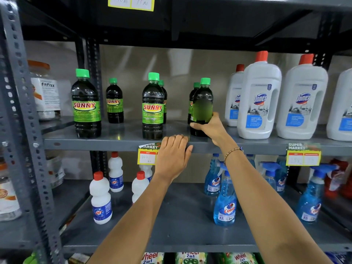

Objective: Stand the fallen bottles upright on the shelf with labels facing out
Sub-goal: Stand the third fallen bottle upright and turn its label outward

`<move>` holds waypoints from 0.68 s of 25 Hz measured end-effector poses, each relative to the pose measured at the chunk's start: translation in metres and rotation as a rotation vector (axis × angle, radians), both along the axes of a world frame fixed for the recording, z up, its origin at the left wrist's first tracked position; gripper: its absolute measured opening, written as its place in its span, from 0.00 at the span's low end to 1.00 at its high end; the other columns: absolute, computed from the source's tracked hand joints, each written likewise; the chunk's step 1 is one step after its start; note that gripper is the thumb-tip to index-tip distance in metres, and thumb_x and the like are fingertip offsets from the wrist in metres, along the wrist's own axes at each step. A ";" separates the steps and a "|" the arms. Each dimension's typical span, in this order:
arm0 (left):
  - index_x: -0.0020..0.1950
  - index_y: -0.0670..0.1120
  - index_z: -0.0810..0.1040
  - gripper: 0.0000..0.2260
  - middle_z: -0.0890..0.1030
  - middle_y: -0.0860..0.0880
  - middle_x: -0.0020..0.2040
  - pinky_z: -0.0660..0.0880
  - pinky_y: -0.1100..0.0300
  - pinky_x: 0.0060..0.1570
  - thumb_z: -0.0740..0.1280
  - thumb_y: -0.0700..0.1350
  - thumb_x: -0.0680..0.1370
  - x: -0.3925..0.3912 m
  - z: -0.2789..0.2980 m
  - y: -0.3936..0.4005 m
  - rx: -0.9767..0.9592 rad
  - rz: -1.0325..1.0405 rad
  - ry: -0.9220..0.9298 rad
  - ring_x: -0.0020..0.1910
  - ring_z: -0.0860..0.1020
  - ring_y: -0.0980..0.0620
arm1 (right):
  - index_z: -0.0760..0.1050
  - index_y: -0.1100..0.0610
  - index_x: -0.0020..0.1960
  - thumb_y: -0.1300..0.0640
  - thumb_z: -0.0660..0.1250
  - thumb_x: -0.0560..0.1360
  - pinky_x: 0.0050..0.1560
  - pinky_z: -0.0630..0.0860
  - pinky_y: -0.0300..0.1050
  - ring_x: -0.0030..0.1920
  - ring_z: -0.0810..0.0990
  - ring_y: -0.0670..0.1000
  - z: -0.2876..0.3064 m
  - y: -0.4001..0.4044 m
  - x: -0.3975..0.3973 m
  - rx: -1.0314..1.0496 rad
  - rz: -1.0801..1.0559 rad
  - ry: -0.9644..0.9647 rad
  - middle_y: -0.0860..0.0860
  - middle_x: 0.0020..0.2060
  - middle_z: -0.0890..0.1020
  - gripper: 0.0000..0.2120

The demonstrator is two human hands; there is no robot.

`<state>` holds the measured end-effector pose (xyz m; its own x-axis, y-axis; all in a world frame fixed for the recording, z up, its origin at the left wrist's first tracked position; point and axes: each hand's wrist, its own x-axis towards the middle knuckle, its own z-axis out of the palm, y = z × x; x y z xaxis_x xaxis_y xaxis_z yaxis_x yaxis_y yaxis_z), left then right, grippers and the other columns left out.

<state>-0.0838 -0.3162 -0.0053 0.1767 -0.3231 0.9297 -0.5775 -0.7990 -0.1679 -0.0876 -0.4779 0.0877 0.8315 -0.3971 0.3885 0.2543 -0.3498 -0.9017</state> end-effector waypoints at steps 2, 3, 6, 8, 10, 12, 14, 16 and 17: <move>0.56 0.43 0.77 0.16 0.80 0.46 0.50 0.67 0.53 0.53 0.54 0.51 0.81 -0.002 0.001 0.000 0.000 -0.006 0.009 0.48 0.77 0.45 | 0.59 0.60 0.66 0.59 0.79 0.64 0.54 0.73 0.43 0.55 0.75 0.50 0.002 0.001 -0.001 -0.007 0.003 0.018 0.53 0.55 0.74 0.39; 0.56 0.43 0.77 0.16 0.80 0.46 0.50 0.67 0.53 0.53 0.54 0.51 0.81 -0.003 0.001 0.001 0.002 -0.005 0.013 0.48 0.77 0.45 | 0.57 0.60 0.67 0.61 0.77 0.65 0.50 0.72 0.40 0.52 0.75 0.49 0.003 0.002 -0.001 0.009 0.022 0.034 0.52 0.53 0.75 0.39; 0.56 0.43 0.77 0.16 0.80 0.46 0.51 0.68 0.53 0.53 0.54 0.51 0.81 -0.005 0.000 0.000 -0.001 0.000 0.021 0.49 0.77 0.46 | 0.53 0.59 0.68 0.65 0.72 0.66 0.41 0.70 0.36 0.48 0.75 0.46 0.003 -0.001 0.000 0.028 0.029 0.053 0.50 0.47 0.75 0.38; 0.56 0.43 0.77 0.16 0.80 0.46 0.51 0.68 0.53 0.53 0.54 0.51 0.81 -0.005 0.001 0.000 -0.004 0.004 0.024 0.48 0.77 0.46 | 0.52 0.59 0.69 0.65 0.74 0.65 0.46 0.73 0.38 0.52 0.75 0.50 0.000 -0.001 0.000 -0.011 -0.020 0.032 0.50 0.49 0.75 0.41; 0.56 0.43 0.77 0.16 0.80 0.46 0.50 0.68 0.53 0.53 0.54 0.51 0.81 -0.006 0.002 0.000 -0.001 0.003 0.027 0.48 0.77 0.45 | 0.52 0.59 0.70 0.61 0.80 0.60 0.59 0.74 0.47 0.60 0.73 0.53 -0.001 0.001 0.000 -0.063 -0.092 0.016 0.53 0.58 0.73 0.48; 0.56 0.43 0.77 0.16 0.80 0.46 0.51 0.68 0.52 0.53 0.54 0.51 0.81 -0.006 0.003 0.001 0.002 0.006 0.032 0.48 0.77 0.46 | 0.51 0.60 0.71 0.59 0.81 0.59 0.63 0.73 0.50 0.63 0.71 0.54 0.000 0.003 0.001 -0.090 -0.106 0.034 0.56 0.63 0.71 0.51; 0.56 0.43 0.77 0.16 0.80 0.46 0.51 0.69 0.52 0.53 0.54 0.51 0.81 -0.006 0.002 0.001 0.005 0.010 0.039 0.49 0.77 0.46 | 0.52 0.60 0.70 0.63 0.77 0.63 0.49 0.75 0.41 0.59 0.74 0.54 0.002 0.003 0.001 -0.067 -0.055 0.072 0.55 0.56 0.74 0.45; 0.56 0.43 0.76 0.16 0.80 0.46 0.51 0.68 0.52 0.53 0.54 0.51 0.81 -0.006 0.002 0.000 0.005 0.012 0.039 0.49 0.77 0.46 | 0.58 0.60 0.65 0.64 0.77 0.63 0.44 0.73 0.38 0.58 0.76 0.55 0.001 0.002 -0.001 -0.060 -0.049 0.086 0.52 0.50 0.76 0.38; 0.56 0.43 0.76 0.16 0.80 0.46 0.51 0.68 0.52 0.53 0.54 0.51 0.81 -0.006 0.002 0.000 0.006 0.012 0.041 0.49 0.77 0.46 | 0.61 0.61 0.64 0.62 0.79 0.62 0.49 0.75 0.42 0.59 0.76 0.55 0.000 0.002 -0.001 -0.068 -0.073 0.082 0.53 0.52 0.76 0.38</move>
